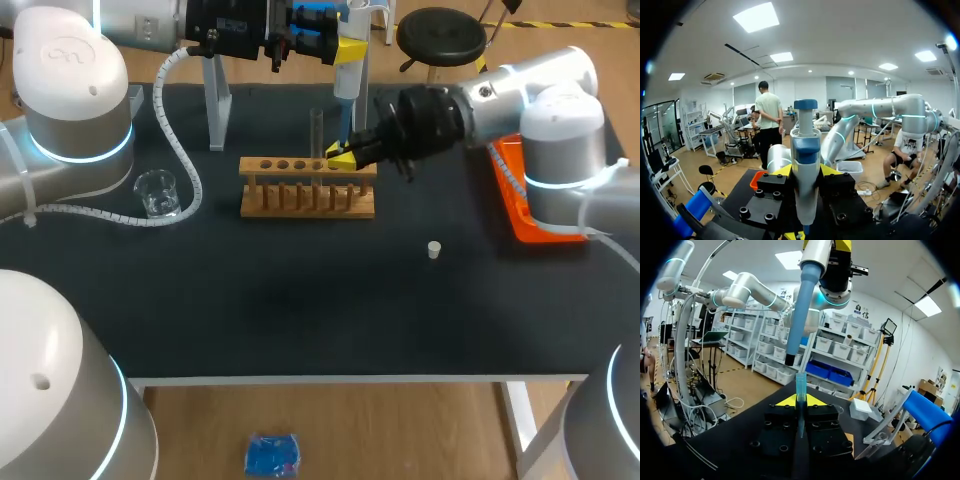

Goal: Invert the test tube, pick up the pipette, mount the tip to pipette, aspirate from beaker and dispense into the tube, eject the tip, return the pipette, and cap with the stopper.

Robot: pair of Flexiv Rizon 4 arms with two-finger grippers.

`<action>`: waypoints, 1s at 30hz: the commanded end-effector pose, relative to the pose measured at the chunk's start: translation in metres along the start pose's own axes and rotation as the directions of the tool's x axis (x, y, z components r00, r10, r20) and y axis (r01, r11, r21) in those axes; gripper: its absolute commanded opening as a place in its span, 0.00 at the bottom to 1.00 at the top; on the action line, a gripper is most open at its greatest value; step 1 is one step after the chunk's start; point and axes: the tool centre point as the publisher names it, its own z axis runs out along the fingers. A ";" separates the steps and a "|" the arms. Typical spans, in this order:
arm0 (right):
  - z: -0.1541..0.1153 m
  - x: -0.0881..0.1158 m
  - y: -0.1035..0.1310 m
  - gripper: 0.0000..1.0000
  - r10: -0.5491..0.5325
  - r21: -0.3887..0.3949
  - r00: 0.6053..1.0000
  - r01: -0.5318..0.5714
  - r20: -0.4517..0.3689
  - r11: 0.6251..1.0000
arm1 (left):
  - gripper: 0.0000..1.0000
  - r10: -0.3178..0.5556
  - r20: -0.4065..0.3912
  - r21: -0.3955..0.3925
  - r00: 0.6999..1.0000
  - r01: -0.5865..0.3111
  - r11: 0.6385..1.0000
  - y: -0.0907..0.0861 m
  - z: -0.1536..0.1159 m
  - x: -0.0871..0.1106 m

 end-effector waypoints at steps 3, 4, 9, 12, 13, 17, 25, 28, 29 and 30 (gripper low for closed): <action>-0.005 0.004 0.005 0.00 -0.008 -0.005 1.000 0.008 -0.006 1.000 | 0.00 0.002 0.001 0.005 1.000 -0.002 1.000 0.001 0.000 0.000; -0.005 0.005 0.006 0.00 -0.009 -0.006 1.000 0.009 -0.007 1.000 | 0.00 0.002 0.001 0.005 1.000 -0.002 1.000 0.001 0.000 0.000; -0.003 0.007 0.008 0.00 -0.016 -0.008 1.000 0.016 -0.017 1.000 | 0.00 0.002 0.001 0.005 1.000 -0.002 1.000 0.001 0.000 0.000; -0.002 0.008 0.009 0.00 -0.020 -0.007 1.000 0.020 -0.023 1.000 | 0.00 0.002 0.001 0.005 1.000 -0.002 1.000 0.001 0.000 0.000; -0.001 0.009 0.009 0.00 -0.020 -0.006 0.999 0.020 -0.025 1.000 | 0.00 0.002 0.001 0.005 1.000 -0.002 1.000 0.001 0.000 0.000; 0.000 0.010 0.007 0.00 -0.022 -0.002 0.999 0.022 -0.031 1.000 | 0.00 0.002 0.001 0.005 1.000 -0.002 1.000 0.001 0.000 0.000; -0.001 0.012 0.009 0.00 -0.024 -0.005 0.999 0.024 -0.031 1.000 | 0.00 0.002 0.001 0.005 1.000 -0.002 1.000 0.001 0.000 0.000; -0.002 0.013 0.010 0.00 -0.026 -0.009 0.999 0.026 -0.031 1.000 | 0.00 0.002 0.001 0.005 1.000 -0.002 1.000 0.001 0.000 0.000; -0.002 0.013 0.010 0.00 -0.026 -0.010 0.999 0.026 -0.032 1.000 | 0.00 0.002 0.001 0.005 1.000 -0.002 1.000 0.001 0.000 0.000; -0.002 0.014 0.011 0.00 -0.026 -0.011 0.999 0.026 -0.032 1.000 | 0.00 0.002 0.001 0.005 1.000 -0.002 1.000 0.001 0.000 0.000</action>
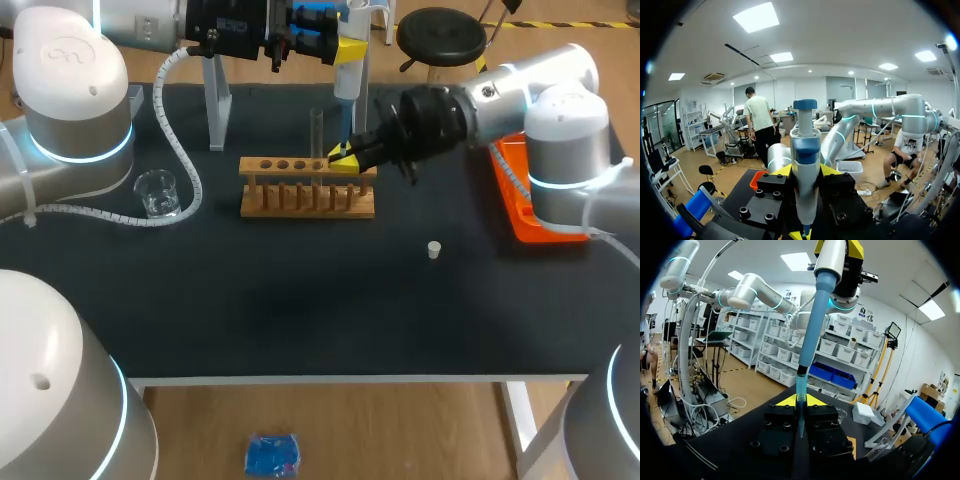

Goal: Invert the test tube, pick up the pipette, mount the tip to pipette, aspirate from beaker and dispense into the tube, eject the tip, return the pipette, and cap with the stopper.

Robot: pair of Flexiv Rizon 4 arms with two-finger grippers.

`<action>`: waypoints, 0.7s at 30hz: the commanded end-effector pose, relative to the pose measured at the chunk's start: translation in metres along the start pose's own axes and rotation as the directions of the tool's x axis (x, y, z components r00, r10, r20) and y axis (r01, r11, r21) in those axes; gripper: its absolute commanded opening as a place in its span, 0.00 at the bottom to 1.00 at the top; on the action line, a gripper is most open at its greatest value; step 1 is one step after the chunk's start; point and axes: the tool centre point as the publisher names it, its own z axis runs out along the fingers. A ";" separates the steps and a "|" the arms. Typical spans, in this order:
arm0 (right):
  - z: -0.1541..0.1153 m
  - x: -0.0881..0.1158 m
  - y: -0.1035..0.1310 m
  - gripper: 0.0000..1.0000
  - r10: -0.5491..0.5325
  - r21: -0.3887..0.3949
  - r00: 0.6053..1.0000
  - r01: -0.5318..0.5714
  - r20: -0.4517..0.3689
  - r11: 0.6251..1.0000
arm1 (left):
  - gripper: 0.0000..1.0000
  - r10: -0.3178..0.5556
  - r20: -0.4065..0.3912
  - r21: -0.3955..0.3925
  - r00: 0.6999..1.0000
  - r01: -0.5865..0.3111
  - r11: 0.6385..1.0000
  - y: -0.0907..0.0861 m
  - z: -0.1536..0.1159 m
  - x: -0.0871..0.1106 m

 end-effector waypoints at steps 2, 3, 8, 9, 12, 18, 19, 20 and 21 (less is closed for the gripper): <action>-0.003 0.003 0.002 0.00 0.002 -0.007 1.000 -0.002 0.001 1.000 | 0.00 0.002 0.001 0.005 1.000 -0.002 1.000 0.001 0.000 0.000; -0.003 0.003 0.003 0.00 0.005 -0.011 1.000 -0.005 0.002 1.000 | 0.00 0.002 0.001 0.005 1.000 -0.002 1.000 0.001 0.000 0.000; -0.004 0.006 0.005 0.00 0.048 -0.044 0.999 -0.047 0.008 0.998 | 0.00 0.002 0.001 0.005 1.000 -0.002 1.000 0.001 0.000 0.000; -0.004 0.006 0.005 0.00 0.049 -0.045 0.999 -0.048 0.008 0.998 | 0.00 0.002 0.001 0.005 1.000 -0.002 1.000 0.001 0.000 0.000; -0.003 0.007 0.006 0.00 0.080 -0.068 0.997 -0.079 0.008 0.995 | 0.00 0.002 0.001 0.005 1.000 -0.002 1.000 0.001 0.000 0.000; -0.001 0.008 0.012 0.00 0.145 -0.116 0.989 -0.144 0.005 0.983 | 0.00 0.002 0.001 0.005 1.000 -0.002 1.000 0.001 0.000 0.000; -0.001 0.009 0.013 0.00 0.161 -0.129 0.987 -0.159 0.004 0.979 | 0.00 0.002 0.001 0.005 1.000 -0.002 1.000 0.001 0.000 0.000; 0.000 0.008 0.014 0.00 0.167 -0.136 0.986 -0.165 0.005 0.977 | 0.00 0.002 0.001 0.005 1.000 -0.002 1.000 0.001 0.000 0.000; 0.000 0.008 0.014 0.00 0.167 -0.136 0.986 -0.164 0.005 0.977 | 0.00 0.002 0.001 0.005 1.000 -0.002 1.000 0.001 0.000 0.000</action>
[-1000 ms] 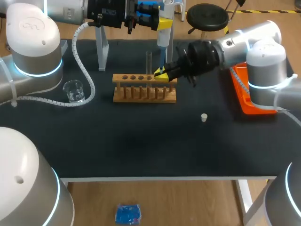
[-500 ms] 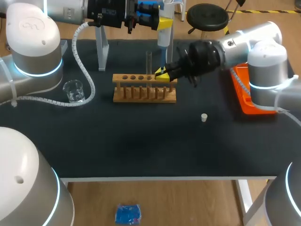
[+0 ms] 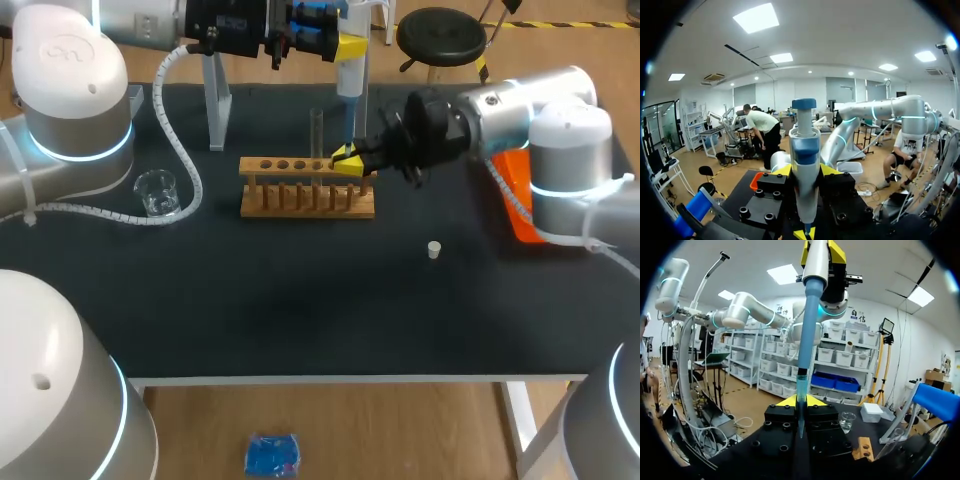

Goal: Invert the test tube, pick up the pipette, mount the tip to pipette, aspirate from beaker and dispense into the tube, eject the tip, return the pipette, and cap with the stopper.

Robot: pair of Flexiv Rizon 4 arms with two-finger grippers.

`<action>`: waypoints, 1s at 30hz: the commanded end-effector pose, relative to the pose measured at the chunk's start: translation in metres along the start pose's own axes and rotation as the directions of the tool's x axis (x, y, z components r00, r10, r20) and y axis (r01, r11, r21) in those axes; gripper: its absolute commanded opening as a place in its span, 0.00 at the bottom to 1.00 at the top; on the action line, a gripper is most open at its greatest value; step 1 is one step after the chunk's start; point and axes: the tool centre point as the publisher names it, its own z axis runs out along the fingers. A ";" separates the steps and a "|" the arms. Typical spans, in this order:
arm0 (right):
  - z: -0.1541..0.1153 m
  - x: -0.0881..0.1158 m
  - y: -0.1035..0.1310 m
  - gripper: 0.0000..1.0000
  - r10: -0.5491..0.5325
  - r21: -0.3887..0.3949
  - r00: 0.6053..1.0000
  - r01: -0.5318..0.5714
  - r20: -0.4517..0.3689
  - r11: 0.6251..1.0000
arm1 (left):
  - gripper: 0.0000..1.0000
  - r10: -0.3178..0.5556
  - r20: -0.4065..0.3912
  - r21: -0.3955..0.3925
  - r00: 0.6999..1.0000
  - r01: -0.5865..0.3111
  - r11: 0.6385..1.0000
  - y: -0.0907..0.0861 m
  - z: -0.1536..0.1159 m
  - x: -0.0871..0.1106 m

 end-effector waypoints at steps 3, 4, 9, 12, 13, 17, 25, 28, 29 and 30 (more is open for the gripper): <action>0.002 0.000 0.004 0.00 0.016 -0.024 1.000 -0.015 0.009 1.000 | 0.00 0.001 0.001 0.001 1.000 -0.001 1.000 0.004 0.001 0.000; 0.002 -0.001 0.004 0.00 0.016 -0.029 1.000 -0.015 0.015 0.999 | 0.00 0.001 0.001 0.001 1.000 -0.001 1.000 0.004 0.001 0.000; 0.004 -0.001 0.004 0.00 0.016 -0.043 0.999 -0.014 0.038 0.999 | 0.00 0.001 0.001 0.001 1.000 -0.001 1.000 0.004 0.001 0.000; 0.004 -0.002 0.004 0.00 0.016 -0.040 0.999 -0.014 0.042 0.999 | 0.00 0.001 0.001 0.001 1.000 -0.001 1.000 0.004 0.001 0.000; 0.005 -0.002 0.004 0.00 0.016 -0.040 0.999 -0.014 0.042 0.999 | 0.00 0.001 0.001 0.001 1.000 -0.001 1.000 0.004 0.001 0.000; 0.005 -0.003 0.007 0.00 0.019 -0.038 0.999 -0.018 0.041 0.999 | 0.00 0.001 0.001 0.001 1.000 -0.001 1.000 0.004 0.001 0.000; 0.005 -0.003 0.010 0.00 0.035 -0.037 0.998 -0.033 0.047 0.999 | 0.00 0.001 0.001 0.001 1.000 -0.001 1.000 0.004 0.001 0.000; 0.004 -0.002 0.010 0.00 0.041 -0.035 0.998 -0.040 0.051 0.999 | 0.00 0.001 0.001 0.001 1.000 -0.001 1.000 0.004 0.001 0.000; 0.004 -0.003 0.011 0.00 0.043 -0.034 0.998 -0.041 0.052 0.999 | 0.00 0.001 0.001 0.001 1.000 -0.001 1.000 0.004 0.001 0.000; 0.003 -0.003 0.011 0.00 0.043 -0.034 0.998 -0.042 0.052 0.999 | 0.00 0.001 0.001 0.001 1.000 -0.001 1.000 0.004 0.001 0.000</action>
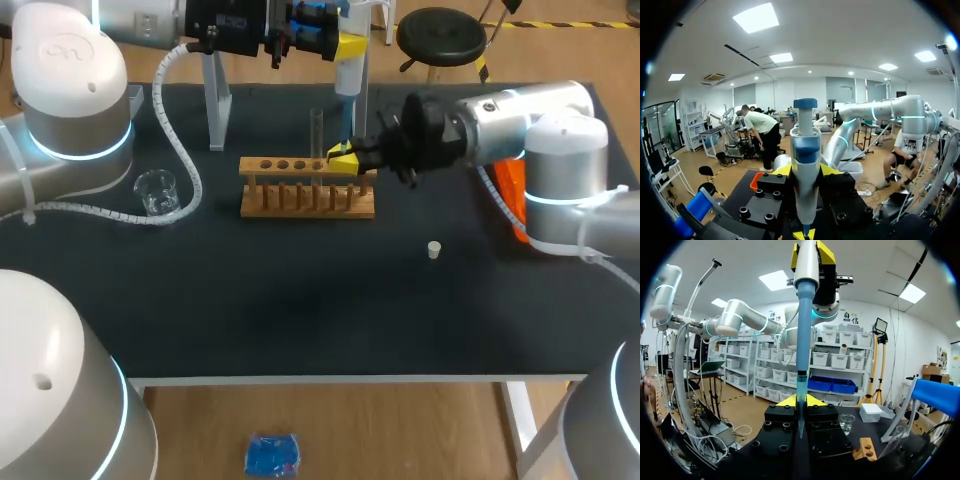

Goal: Invert the test tube, pick up the pipette, mount the tip to pipette, aspirate from beaker and dispense into the tube, eject the tip, return the pipette, and cap with the stopper.

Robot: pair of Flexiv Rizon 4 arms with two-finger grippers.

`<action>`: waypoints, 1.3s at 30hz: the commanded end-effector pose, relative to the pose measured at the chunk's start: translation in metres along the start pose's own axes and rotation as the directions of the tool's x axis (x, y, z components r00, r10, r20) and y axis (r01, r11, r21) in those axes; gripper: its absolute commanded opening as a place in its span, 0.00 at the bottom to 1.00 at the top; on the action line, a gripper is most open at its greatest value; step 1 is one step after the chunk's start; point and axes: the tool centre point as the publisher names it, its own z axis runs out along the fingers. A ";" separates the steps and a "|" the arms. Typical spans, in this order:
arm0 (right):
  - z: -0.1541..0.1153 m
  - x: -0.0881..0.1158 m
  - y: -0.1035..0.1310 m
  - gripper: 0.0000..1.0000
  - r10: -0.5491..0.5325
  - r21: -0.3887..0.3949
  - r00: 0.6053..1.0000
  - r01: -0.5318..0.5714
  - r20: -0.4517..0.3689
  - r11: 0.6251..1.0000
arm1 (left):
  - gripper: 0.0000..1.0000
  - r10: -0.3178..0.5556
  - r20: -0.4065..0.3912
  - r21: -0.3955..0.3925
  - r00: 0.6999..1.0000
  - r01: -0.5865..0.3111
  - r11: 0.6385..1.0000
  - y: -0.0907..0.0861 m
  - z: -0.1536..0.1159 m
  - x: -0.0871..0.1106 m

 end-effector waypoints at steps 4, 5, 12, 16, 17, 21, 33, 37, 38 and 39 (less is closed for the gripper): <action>-0.003 0.002 0.012 0.00 0.003 0.006 1.000 -0.003 0.009 1.000 | 0.00 0.001 0.001 0.004 1.000 -0.001 1.000 0.005 0.001 0.000; -0.003 0.001 0.013 0.00 0.003 0.006 1.000 -0.003 0.009 1.000 | 0.00 0.001 0.001 0.004 1.000 -0.001 1.000 0.005 0.001 0.000; -0.005 -0.001 0.023 0.00 0.011 0.004 1.000 -0.011 0.014 1.000 | 0.00 0.001 0.001 0.004 1.000 -0.001 1.000 0.005 0.001 0.000; -0.005 0.000 0.031 0.00 0.007 0.000 1.000 -0.007 0.013 1.000 | 0.00 0.001 0.001 0.004 1.000 -0.001 1.000 0.005 0.001 0.000; -0.005 0.001 0.032 0.00 0.006 -0.002 1.000 -0.006 0.013 1.000 | 0.00 0.001 0.001 0.004 1.000 -0.001 1.000 0.005 0.001 0.000; -0.004 0.001 0.036 0.00 -0.005 0.000 1.000 0.005 0.009 1.000 | 0.00 0.001 0.001 0.004 1.000 -0.001 1.000 0.005 0.001 0.000; -0.005 0.005 0.035 1.00 -0.012 0.019 1.000 0.012 0.018 1.000 | 0.00 0.001 0.001 0.004 1.000 -0.001 1.000 0.005 0.001 0.000; -0.013 0.009 0.033 1.00 -0.014 0.041 1.000 0.013 0.007 0.999 | 0.00 0.001 0.001 0.004 1.000 -0.001 1.000 0.005 0.001 0.000; -0.016 0.010 0.031 1.00 -0.017 0.051 1.000 0.016 0.004 0.999 | 0.00 0.001 0.001 0.004 1.000 -0.001 1.000 0.005 0.001 0.000; -0.020 0.012 0.029 1.00 -0.020 0.062 1.000 0.020 -0.001 0.998 | 0.00 0.001 0.001 0.004 1.000 -0.001 1.000 0.005 0.001 0.000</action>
